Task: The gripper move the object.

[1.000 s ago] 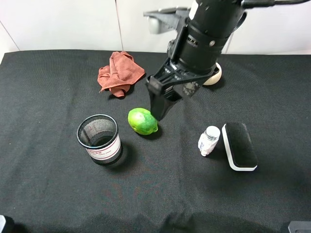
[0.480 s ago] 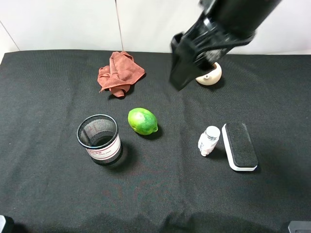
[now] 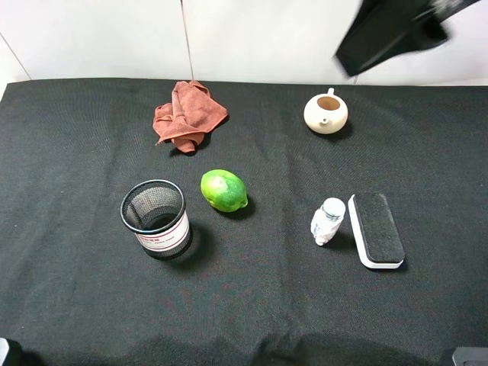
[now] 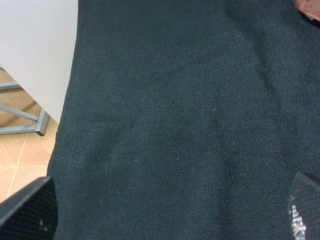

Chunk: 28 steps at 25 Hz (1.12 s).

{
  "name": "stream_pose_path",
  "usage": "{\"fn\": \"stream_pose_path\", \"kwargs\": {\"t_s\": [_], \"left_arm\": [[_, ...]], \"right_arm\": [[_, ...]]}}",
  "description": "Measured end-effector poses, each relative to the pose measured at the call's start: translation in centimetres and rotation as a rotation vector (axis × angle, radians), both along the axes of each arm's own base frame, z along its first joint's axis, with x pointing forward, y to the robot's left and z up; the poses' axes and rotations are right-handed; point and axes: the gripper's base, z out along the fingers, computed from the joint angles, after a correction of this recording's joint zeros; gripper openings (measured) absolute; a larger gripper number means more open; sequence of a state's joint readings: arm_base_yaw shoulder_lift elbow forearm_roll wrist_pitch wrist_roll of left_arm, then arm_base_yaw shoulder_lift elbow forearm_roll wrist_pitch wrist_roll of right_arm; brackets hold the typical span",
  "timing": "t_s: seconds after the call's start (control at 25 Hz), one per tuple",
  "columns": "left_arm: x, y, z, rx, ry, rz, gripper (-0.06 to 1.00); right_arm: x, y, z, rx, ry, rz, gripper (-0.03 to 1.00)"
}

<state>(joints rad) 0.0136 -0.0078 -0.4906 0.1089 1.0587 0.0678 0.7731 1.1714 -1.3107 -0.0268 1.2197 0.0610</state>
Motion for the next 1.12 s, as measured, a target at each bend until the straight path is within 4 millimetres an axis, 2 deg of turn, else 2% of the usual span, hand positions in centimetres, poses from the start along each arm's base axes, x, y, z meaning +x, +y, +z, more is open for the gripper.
{"fn": "stream_pose_path", "kwargs": {"t_s": [0.36, 0.6, 0.76, 1.12], "left_arm": [[0.0, 0.0, 0.0, 0.0, 0.0, 0.0, 0.97], [0.0, 0.0, 0.0, 0.0, 0.0, 0.0, 0.97], [0.0, 0.0, 0.0, 0.0, 0.0, 0.0, 0.97], [0.0, 0.0, 0.0, 0.0, 0.0, 0.0, 0.97]], "right_arm": [[-3.9, -5.0, 3.9, 0.134, -0.163, -0.128, 0.67], [-5.9, -7.1, 4.8, 0.188, -0.224, -0.14, 0.67], [-6.9, -8.3, 3.4, 0.17, -0.228, -0.151, 0.67], [-8.4, -10.3, -2.7, 0.089, -0.15, -0.218, 0.67]]}}
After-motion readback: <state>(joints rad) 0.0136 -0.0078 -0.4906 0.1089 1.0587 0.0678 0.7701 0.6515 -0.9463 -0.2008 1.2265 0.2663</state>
